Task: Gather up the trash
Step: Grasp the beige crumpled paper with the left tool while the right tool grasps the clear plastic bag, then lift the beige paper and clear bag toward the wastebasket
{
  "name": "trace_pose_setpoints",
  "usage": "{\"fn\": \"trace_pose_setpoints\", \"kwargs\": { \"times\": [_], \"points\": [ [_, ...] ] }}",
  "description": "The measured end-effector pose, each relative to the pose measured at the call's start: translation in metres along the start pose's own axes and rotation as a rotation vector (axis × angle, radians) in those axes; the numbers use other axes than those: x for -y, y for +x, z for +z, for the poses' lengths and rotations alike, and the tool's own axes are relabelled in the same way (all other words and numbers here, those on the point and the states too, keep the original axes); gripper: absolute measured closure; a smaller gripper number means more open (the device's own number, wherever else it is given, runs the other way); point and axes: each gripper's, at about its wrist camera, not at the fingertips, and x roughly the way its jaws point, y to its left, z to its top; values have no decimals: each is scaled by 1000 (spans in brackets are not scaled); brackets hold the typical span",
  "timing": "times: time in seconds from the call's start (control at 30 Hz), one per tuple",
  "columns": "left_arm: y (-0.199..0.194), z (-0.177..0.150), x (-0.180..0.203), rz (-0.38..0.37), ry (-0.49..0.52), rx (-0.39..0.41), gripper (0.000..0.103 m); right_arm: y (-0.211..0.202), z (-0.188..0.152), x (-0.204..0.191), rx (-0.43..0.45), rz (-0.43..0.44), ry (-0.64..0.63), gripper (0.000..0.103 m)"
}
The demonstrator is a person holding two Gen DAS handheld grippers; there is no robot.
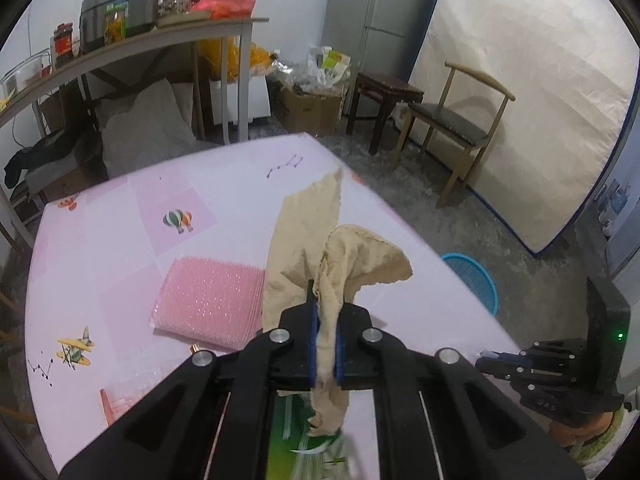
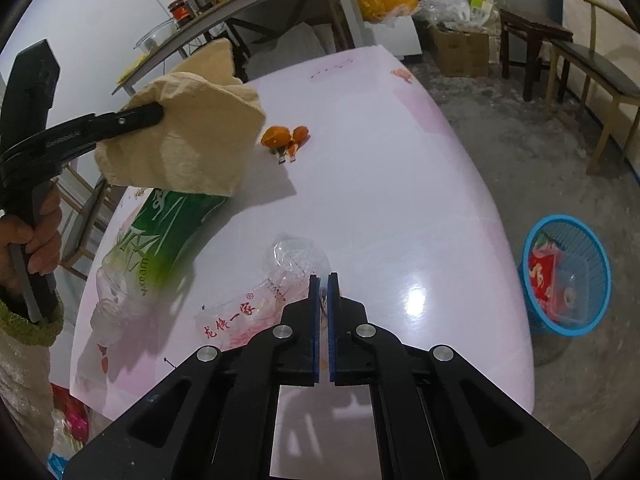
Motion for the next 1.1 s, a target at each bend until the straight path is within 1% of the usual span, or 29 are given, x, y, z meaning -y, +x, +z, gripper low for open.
{"fn": "trace_pose_setpoints", "kwargs": {
  "times": [0.3,0.57,0.73,0.9,1.1],
  "points": [
    [-23,10,18,-6,22,51,98,-14,4,11,36,1,29,102],
    [-35,13,33,-10,38,68,98,-33,7,18,85,3,52,102],
    [-42,16,51,-18,56,70,98,-51,7,27,122,-2,74,102],
    [-42,20,78,-48,79,63,98,-72,4,48,173,-23,118,102],
    [-26,26,126,-103,136,43,98,-107,-2,94,254,-96,218,102]
  ]
}}
